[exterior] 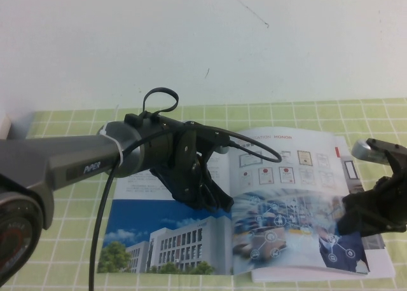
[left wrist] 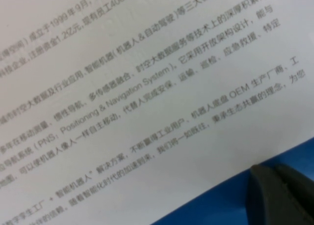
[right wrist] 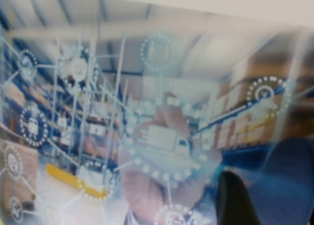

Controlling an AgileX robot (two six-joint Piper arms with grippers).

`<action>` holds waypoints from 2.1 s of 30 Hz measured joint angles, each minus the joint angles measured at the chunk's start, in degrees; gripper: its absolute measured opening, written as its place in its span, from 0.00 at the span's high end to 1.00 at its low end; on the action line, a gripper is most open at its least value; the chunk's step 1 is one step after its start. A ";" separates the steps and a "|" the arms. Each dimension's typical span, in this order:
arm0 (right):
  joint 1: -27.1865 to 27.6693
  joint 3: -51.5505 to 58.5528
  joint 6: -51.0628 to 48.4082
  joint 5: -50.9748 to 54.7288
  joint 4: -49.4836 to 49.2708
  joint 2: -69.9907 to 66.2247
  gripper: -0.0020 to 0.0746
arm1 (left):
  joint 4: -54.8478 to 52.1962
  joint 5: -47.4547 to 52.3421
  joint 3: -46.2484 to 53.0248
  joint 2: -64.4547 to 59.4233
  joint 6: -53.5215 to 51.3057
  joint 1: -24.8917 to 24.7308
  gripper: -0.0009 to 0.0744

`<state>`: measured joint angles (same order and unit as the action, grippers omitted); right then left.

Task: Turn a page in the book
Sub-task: Open the closed book

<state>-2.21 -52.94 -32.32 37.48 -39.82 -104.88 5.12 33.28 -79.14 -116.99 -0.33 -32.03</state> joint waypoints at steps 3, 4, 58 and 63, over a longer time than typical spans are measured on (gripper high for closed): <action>0.00 0.00 -3.72 0.81 -4.87 -0.68 0.56 | 0.10 -0.22 0.00 0.00 0.00 0.00 0.99; 0.00 0.00 -4.99 0.96 -6.41 -0.79 0.56 | 0.09 -0.31 0.00 0.00 0.00 0.05 0.99; -0.11 -0.10 -33.97 13.42 -34.51 1.64 0.71 | -4.19 -0.44 0.00 1.24 0.33 0.05 0.99; -0.11 -0.10 -36.46 15.46 -36.53 1.64 0.81 | -9.35 -0.44 0.10 3.03 3.75 0.05 0.99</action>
<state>-2.32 -53.04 -68.78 52.94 -76.34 -103.25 -4.23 32.85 -79.04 -113.96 3.43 -31.98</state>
